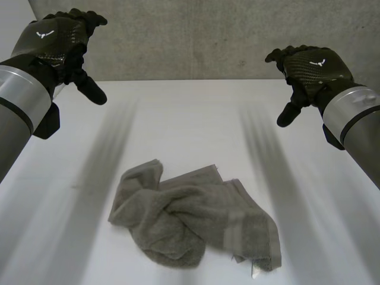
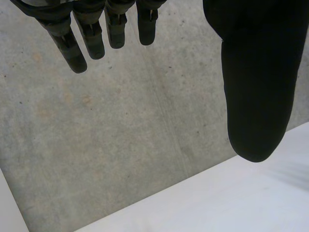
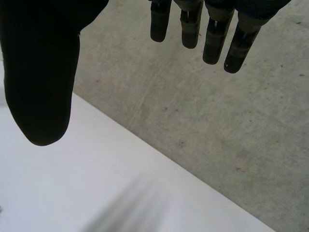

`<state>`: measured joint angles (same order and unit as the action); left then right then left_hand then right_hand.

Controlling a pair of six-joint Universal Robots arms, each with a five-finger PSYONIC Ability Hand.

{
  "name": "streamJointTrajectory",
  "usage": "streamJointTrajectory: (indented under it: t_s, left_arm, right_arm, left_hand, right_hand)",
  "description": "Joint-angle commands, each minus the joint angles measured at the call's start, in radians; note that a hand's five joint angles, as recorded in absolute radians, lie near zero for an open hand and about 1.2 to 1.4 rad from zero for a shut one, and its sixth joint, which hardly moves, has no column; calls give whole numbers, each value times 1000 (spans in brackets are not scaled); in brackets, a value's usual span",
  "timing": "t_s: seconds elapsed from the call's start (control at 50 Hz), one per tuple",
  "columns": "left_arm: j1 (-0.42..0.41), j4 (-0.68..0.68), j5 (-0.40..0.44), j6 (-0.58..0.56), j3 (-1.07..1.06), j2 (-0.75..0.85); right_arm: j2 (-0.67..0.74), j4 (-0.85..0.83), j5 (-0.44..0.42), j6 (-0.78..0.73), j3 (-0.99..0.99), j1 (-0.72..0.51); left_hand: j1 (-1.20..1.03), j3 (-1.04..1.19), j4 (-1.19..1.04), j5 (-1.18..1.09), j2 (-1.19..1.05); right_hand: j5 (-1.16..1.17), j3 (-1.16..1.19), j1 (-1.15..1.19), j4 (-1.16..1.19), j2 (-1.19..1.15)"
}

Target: Fold the towel.

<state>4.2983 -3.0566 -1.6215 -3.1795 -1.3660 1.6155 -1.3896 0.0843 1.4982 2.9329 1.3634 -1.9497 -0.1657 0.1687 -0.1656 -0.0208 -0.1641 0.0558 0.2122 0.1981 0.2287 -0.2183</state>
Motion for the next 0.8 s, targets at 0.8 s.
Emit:
streamJointTrajectory:
  t_s: [0.8]
  left_arm:
    - [161, -66, 341, -54, -587, 138]
  right_arm:
    - [532, 278, -360, 166, -178, -187]
  left_hand:
    - [-399, 396, -399, -369, -401]
  right_hand:
    - [555, 573, 587, 556, -567]
